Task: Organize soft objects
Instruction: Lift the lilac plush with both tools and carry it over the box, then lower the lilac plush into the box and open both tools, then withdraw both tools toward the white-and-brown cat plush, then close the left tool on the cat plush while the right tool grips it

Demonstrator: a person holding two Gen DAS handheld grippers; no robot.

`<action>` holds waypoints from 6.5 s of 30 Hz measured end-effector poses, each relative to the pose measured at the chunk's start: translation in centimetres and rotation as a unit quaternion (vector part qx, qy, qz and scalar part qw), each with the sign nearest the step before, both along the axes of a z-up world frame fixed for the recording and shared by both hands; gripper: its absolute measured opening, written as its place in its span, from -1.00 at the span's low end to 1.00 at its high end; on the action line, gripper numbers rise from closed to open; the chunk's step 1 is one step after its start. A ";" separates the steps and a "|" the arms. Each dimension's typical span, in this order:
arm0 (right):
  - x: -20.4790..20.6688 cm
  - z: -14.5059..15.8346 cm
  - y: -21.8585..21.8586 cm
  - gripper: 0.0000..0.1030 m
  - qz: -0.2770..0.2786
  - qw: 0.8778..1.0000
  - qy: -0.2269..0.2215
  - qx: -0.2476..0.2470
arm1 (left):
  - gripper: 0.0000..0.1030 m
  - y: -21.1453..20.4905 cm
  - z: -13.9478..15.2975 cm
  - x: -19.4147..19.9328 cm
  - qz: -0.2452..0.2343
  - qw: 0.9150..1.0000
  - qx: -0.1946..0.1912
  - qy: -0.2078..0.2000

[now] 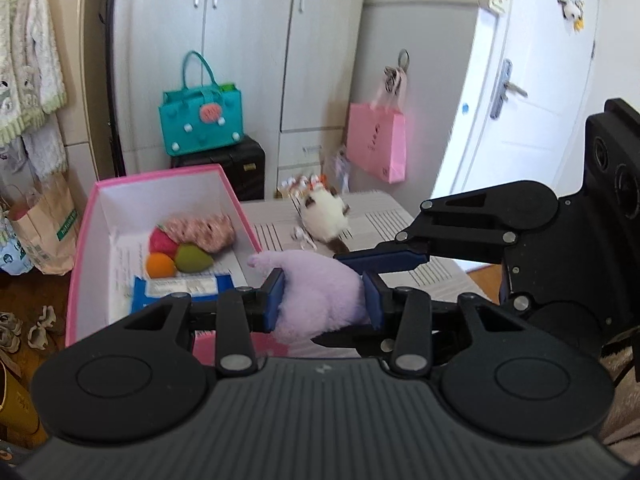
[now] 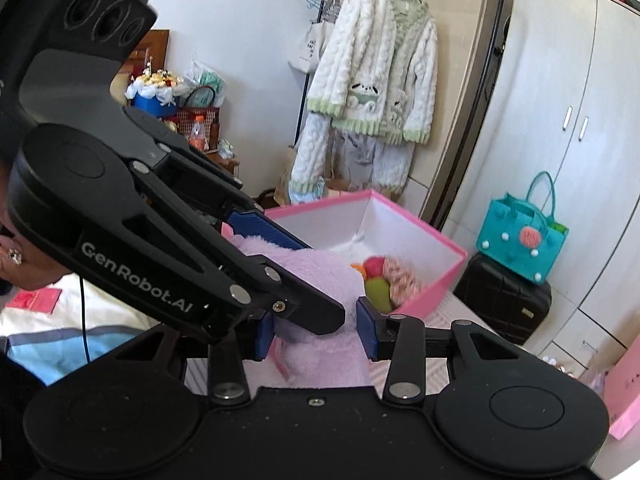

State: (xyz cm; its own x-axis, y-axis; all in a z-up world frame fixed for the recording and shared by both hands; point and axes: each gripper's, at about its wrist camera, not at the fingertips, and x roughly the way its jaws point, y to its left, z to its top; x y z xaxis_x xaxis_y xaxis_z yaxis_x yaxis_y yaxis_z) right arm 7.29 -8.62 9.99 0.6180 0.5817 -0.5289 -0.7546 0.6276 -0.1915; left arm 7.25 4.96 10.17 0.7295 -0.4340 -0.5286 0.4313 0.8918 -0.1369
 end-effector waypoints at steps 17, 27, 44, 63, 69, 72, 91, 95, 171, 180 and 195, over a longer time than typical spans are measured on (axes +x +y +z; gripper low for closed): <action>11.3 -0.7 6.3 -0.10 0.029 0.998 0.045 0.021 | -0.23 6.3 0.0 8.9 0.075 0.997 -0.033 0.003; 15.3 -4.9 9.0 -0.11 0.048 0.997 0.056 -0.010 | -0.23 8.9 -4.1 14.3 0.084 0.995 -0.023 0.057; 16.4 -7.0 9.5 0.03 0.060 0.992 0.079 -0.078 | -0.23 8.6 -7.5 16.6 0.089 0.990 0.022 0.103; 14.3 -4.3 4.8 0.14 0.010 0.994 0.112 0.000 | 0.01 8.6 -3.9 13.1 0.131 0.985 0.045 0.099; 12.3 -2.6 3.8 0.14 -0.006 0.994 0.108 0.005 | 0.09 7.8 -2.6 11.4 0.118 0.985 0.066 0.107; 11.1 -1.4 2.8 0.14 -0.012 0.994 0.107 0.023 | 0.10 7.4 -1.5 10.3 0.115 0.985 0.076 0.104; 4.7 1.5 -2.8 0.18 -0.028 0.994 0.088 0.057 | 0.19 4.1 2.6 3.4 0.055 0.993 0.087 0.063; 3.2 1.5 -4.3 0.19 -0.034 0.995 0.077 0.061 | 0.23 3.2 2.6 2.6 0.043 0.993 0.088 0.064; 24.0 -15.8 -15.5 0.67 -0.092 0.992 0.062 0.058 | 0.62 -15.2 -12.2 23.8 0.157 0.985 -0.047 0.058; 25.1 -16.5 -15.4 0.32 -0.100 0.990 0.078 0.065 | 0.46 -14.9 -13.5 24.7 0.147 0.983 -0.074 0.077; 22.4 -15.6 -15.7 0.11 -0.148 0.980 0.106 0.083 | -0.12 -15.2 -13.5 22.8 0.097 0.989 -0.084 0.079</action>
